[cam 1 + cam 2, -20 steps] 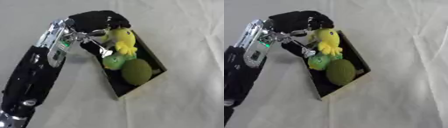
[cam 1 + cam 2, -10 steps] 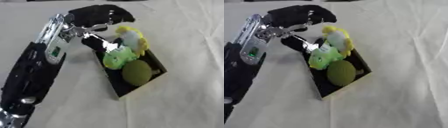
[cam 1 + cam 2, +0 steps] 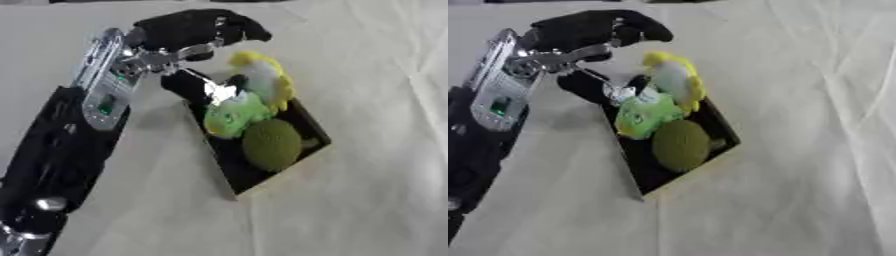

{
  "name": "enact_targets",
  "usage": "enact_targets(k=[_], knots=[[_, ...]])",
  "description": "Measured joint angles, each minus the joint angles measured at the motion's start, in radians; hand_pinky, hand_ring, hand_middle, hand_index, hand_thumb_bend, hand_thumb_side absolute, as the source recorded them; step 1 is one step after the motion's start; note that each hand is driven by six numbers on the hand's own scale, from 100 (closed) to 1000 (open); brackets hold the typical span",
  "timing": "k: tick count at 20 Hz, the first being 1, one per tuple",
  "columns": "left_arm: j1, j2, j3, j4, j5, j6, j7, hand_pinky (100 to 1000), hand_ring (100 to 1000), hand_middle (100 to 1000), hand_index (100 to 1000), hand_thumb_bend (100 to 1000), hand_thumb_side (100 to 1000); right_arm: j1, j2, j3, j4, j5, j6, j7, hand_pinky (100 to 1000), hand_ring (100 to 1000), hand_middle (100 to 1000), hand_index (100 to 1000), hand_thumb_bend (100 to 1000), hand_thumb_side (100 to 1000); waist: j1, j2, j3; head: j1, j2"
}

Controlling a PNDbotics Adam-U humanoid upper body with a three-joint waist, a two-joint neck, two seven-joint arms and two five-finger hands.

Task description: Pick up objects on the table and place them in the box.

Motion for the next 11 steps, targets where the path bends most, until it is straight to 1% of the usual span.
enact_targets(k=[1,3,4,7,11], knots=[[0.017,0.000,0.016,-0.021,0.015,0.000,0.000,966,889,844,962,100,447,-0.001,0.000,0.000,0.000,0.000,-0.003,-0.003,907,842,555,758,100,524,-0.004,0.000,0.001,-0.004,0.000],[0.059,0.000,0.056,-0.067,0.044,0.000,0.000,965,877,837,954,100,575,-0.003,0.000,-0.003,0.000,0.000,-0.012,-0.011,907,842,558,759,100,524,-0.014,0.000,0.008,-0.016,0.000],[0.080,0.000,0.080,-0.091,0.059,0.000,0.000,959,867,827,946,100,672,-0.008,0.000,-0.005,0.000,0.000,-0.018,-0.017,906,843,561,760,100,524,-0.017,0.000,0.011,-0.023,0.000],[0.127,-0.002,0.156,-0.170,0.108,0.008,0.007,944,856,821,938,100,672,-0.019,-0.001,-0.013,0.000,0.002,-0.038,-0.035,905,845,566,762,100,523,-0.026,-0.002,0.015,-0.043,-0.001],[0.164,-0.010,0.265,-0.278,0.175,0.052,0.051,928,854,827,937,100,577,-0.030,-0.006,-0.016,0.000,0.013,-0.066,-0.059,904,851,577,766,100,523,-0.039,-0.008,0.018,-0.056,-0.002]])
